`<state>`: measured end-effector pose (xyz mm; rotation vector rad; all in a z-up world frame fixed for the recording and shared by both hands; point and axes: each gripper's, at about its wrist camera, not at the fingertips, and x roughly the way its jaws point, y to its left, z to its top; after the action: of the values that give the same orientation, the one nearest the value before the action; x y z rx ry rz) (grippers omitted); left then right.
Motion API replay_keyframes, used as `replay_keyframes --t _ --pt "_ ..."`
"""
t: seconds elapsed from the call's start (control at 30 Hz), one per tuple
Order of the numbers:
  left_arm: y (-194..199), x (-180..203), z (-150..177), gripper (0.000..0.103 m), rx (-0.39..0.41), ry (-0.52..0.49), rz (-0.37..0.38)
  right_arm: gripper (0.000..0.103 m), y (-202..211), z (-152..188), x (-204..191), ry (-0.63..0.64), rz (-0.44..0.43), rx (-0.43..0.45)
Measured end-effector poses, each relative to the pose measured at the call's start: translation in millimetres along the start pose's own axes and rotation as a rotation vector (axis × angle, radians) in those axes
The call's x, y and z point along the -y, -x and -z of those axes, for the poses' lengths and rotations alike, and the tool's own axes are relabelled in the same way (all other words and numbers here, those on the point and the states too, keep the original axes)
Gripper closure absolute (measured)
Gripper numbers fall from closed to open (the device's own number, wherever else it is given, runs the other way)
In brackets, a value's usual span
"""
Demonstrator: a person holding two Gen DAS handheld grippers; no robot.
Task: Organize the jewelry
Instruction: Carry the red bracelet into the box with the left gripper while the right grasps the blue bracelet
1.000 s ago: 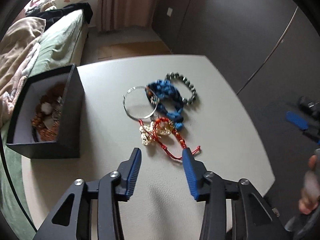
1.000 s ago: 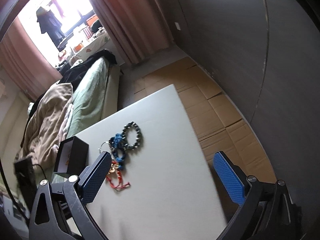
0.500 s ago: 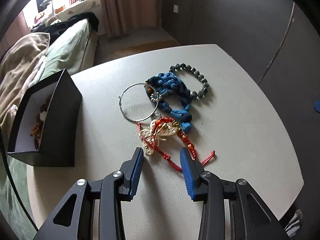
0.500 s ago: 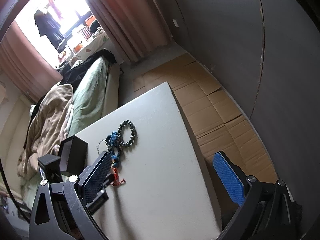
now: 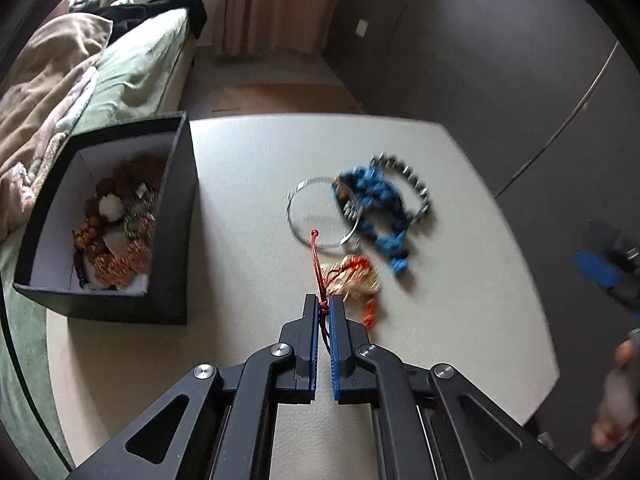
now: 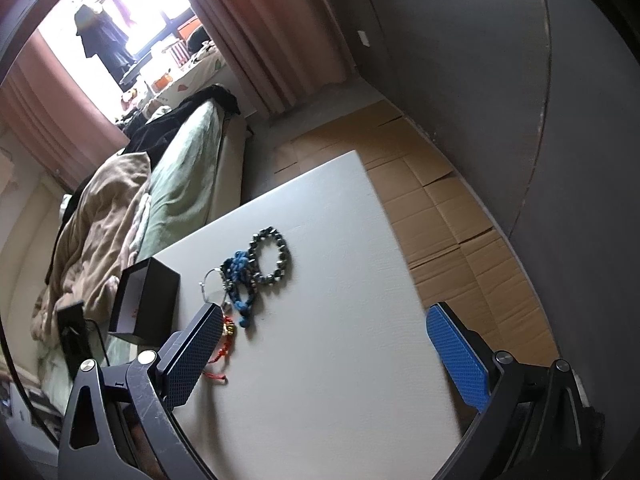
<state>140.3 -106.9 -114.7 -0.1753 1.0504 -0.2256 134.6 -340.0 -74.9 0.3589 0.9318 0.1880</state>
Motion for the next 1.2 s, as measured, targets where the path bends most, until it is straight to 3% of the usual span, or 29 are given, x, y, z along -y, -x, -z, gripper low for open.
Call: replay_keyframes --t 0.13,0.3,0.53,0.93,1.07,1.17,1.2 --pt "17 0 -10 0.099 0.036 0.015 0.062 0.002 -12 0 -14 0.009 -0.036 -0.014" --pt "32 -9 -23 0.099 0.073 0.056 0.132 0.03 -35 -2 -28 -0.009 -0.102 -0.065" --pt "45 -34 -41 0.099 0.123 0.121 0.169 0.052 -66 -6 -48 -0.023 -0.147 -0.111" --pt "60 -75 -60 0.099 0.171 0.188 0.176 0.056 -120 -13 -72 0.034 -0.089 -0.17" --pt "67 -92 -65 0.099 0.182 0.223 0.181 0.069 -131 -12 -82 0.068 -0.072 -0.181" --pt "73 -107 -66 0.099 0.192 0.245 0.163 0.089 -135 -13 -86 0.095 -0.05 -0.187" --pt "74 -112 -66 0.099 0.193 0.254 0.157 0.089 -134 -13 -85 0.092 -0.053 -0.186"
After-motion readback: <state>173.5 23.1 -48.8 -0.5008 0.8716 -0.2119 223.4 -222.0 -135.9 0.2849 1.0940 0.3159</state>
